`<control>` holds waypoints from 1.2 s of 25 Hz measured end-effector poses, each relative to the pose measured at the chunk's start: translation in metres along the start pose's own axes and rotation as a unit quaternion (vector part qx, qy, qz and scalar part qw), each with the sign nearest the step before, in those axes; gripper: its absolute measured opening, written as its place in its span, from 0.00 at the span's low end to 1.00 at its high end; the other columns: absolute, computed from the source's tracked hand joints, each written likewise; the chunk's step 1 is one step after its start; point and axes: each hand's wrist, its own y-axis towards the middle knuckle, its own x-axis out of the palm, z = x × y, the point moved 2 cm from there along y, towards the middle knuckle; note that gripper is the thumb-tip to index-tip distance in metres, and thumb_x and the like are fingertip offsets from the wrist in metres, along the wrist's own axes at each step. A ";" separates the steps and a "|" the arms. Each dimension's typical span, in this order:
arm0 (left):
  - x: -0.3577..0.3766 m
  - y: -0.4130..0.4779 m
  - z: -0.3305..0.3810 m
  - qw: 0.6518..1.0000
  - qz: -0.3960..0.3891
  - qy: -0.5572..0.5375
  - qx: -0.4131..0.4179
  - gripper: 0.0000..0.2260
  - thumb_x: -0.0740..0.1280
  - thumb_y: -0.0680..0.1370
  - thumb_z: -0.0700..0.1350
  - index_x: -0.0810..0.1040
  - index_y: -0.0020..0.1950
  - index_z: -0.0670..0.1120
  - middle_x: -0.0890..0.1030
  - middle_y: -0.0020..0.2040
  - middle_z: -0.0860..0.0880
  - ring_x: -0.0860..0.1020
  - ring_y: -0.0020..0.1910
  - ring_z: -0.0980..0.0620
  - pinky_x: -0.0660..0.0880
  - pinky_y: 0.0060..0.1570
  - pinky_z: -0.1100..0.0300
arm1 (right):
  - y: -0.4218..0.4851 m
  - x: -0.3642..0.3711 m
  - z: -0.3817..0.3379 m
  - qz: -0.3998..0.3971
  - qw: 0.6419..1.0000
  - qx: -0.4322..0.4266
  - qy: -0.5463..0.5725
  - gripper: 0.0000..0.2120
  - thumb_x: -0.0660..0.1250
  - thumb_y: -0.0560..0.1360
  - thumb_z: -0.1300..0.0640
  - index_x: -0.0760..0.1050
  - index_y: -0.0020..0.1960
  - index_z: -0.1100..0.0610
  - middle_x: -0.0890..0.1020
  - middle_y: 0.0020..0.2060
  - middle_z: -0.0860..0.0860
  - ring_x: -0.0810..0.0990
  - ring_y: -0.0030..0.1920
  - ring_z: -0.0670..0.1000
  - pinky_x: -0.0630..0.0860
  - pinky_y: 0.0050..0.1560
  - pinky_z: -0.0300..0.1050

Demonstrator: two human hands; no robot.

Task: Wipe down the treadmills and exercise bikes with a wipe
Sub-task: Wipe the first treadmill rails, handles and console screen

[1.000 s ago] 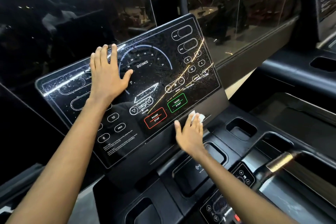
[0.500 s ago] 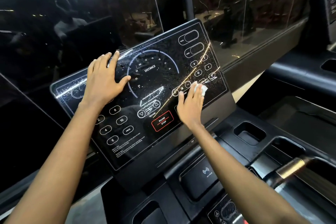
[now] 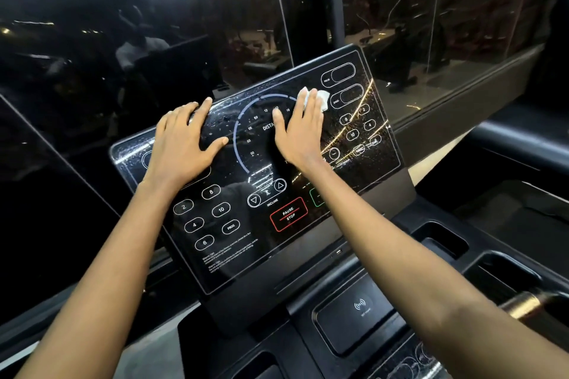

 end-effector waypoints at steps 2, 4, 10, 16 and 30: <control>-0.002 -0.002 -0.004 1.000 -0.001 -0.005 -0.005 0.35 0.67 0.78 0.61 0.60 0.81 0.50 0.70 0.73 0.42 0.66 0.73 0.43 0.55 0.75 0.48 | 0.003 0.005 -0.018 -0.026 0.998 -0.050 -0.019 0.39 0.50 0.82 0.38 0.39 0.81 0.61 0.40 0.80 0.60 0.36 0.79 0.59 0.39 0.79 0.58; -0.003 -0.002 -0.005 1.000 -0.002 -0.005 -0.007 0.35 0.67 0.78 0.61 0.60 0.81 0.50 0.70 0.73 0.42 0.66 0.73 0.43 0.56 0.75 0.47 | 0.003 0.010 -0.032 -0.050 0.989 -0.132 -0.047 0.38 0.50 0.82 0.39 0.40 0.81 0.59 0.41 0.80 0.57 0.37 0.80 0.56 0.38 0.79 0.56; -0.008 -0.015 -0.014 1.000 0.001 -0.004 -0.023 0.34 0.65 0.79 0.61 0.59 0.81 0.51 0.70 0.72 0.42 0.66 0.73 0.44 0.54 0.76 0.46 | 0.016 -0.007 0.000 0.079 0.996 0.003 -0.030 0.31 0.46 0.83 0.42 0.48 0.81 0.55 0.51 0.81 0.54 0.46 0.80 0.52 0.46 0.79 0.61; -0.006 -0.013 -0.014 0.999 -0.005 0.002 -0.035 0.34 0.65 0.79 0.62 0.59 0.81 0.51 0.70 0.72 0.42 0.65 0.73 0.43 0.55 0.75 0.45 | 0.035 -0.009 -0.022 0.015 0.998 -0.056 -0.031 0.35 0.49 0.83 0.40 0.45 0.82 0.58 0.45 0.81 0.57 0.41 0.80 0.55 0.40 0.78 0.57; -0.021 -0.040 -0.040 0.997 0.032 0.016 -0.066 0.33 0.64 0.78 0.64 0.63 0.79 0.50 0.73 0.68 0.43 0.68 0.70 0.44 0.58 0.73 0.47 | -0.022 0.022 -0.045 -0.043 0.991 -0.097 -0.083 0.33 0.47 0.84 0.41 0.40 0.82 0.55 0.43 0.81 0.55 0.40 0.80 0.55 0.38 0.76 0.62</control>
